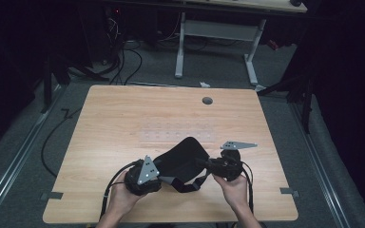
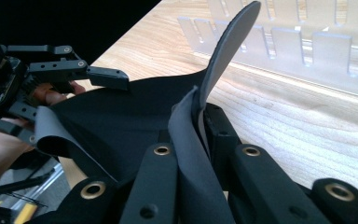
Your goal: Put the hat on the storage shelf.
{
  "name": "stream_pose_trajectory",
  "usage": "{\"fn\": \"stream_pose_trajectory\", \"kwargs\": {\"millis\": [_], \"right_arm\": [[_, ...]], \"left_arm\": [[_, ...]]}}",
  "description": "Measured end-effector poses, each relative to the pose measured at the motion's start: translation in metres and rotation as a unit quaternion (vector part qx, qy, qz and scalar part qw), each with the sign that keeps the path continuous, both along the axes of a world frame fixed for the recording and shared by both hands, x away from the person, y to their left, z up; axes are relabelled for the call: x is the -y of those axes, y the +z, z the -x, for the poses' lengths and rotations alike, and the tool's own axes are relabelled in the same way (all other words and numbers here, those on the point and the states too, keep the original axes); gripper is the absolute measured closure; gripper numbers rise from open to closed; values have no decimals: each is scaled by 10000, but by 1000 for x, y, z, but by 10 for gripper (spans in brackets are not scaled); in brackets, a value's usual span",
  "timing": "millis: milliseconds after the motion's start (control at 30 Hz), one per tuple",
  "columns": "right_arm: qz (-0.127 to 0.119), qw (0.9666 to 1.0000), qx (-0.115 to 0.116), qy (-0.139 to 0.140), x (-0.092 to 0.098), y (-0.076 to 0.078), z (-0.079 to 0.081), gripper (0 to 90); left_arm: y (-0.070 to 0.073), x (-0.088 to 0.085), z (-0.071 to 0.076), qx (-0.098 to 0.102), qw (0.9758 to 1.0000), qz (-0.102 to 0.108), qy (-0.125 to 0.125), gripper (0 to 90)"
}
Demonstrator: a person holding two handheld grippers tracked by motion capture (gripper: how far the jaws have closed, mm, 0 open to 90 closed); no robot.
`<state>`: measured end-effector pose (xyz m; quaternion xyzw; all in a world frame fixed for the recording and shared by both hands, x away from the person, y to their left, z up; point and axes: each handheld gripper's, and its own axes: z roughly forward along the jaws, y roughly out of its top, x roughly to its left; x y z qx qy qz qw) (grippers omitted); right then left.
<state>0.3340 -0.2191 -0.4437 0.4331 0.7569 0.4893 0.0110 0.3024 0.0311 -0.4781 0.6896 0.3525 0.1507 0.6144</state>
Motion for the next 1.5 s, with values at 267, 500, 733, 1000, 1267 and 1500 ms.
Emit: {"fn": "stream_pose_trajectory", "kwargs": {"millis": [267,500,733,1000,1267,1500], "right_arm": [[-204,9997,132,-52,-1,5,-1,818],[-309,9991,261,-94,1,5,-1,750],[-390,9987,307,-115,5,5,0,621],[-486,9964,538,-433,19,1,7,480],[314,9938,506,-942,34,-29,3,429],[1108,9841,338,-1345,44,-58,-3,414]], "left_arm": [[1,8,2,-189,9994,40,-288,693],[12,3,8,-370,9964,295,-698,832],[15,3,12,-579,9940,309,-880,860],[16,-3,8,-841,9927,416,-762,859],[20,-11,7,-968,9915,600,-634,859],[22,-17,6,-1004,9909,712,-553,858]]}}
